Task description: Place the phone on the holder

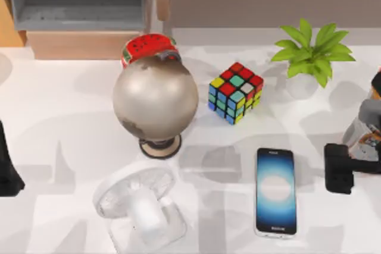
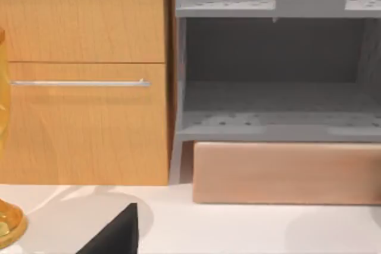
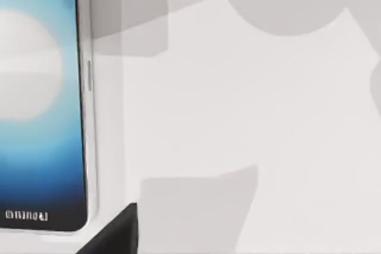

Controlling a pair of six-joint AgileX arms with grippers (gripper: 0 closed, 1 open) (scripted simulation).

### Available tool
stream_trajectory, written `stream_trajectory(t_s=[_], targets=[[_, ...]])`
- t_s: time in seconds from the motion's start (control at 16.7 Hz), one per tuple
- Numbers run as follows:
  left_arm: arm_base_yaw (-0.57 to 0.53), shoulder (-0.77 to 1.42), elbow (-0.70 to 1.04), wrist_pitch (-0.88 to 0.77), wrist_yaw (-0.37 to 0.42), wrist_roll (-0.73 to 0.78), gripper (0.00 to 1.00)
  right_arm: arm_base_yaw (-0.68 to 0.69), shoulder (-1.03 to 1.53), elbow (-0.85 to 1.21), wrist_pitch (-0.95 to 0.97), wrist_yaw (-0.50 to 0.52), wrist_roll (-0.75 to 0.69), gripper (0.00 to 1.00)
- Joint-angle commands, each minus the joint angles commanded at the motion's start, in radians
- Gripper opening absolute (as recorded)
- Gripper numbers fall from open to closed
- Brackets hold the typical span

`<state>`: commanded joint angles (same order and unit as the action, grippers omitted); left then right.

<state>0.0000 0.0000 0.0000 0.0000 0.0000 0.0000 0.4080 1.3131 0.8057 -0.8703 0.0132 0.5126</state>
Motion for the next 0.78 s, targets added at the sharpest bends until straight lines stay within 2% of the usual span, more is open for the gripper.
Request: stream_trajectory(t_s=[0.42, 0.78], targets=[[0.0, 0.0, 0.0, 0.0, 0.0, 0.0, 1.0, 0.187, 0.452, 0.382, -0.138, -0.008, 0.202, 1.0], [0.0, 0.0, 0.0, 0.0, 0.0, 0.0, 1.0, 0.231, 0.541, 0.482, -0.133, -0.013, 0.247, 1.0]])
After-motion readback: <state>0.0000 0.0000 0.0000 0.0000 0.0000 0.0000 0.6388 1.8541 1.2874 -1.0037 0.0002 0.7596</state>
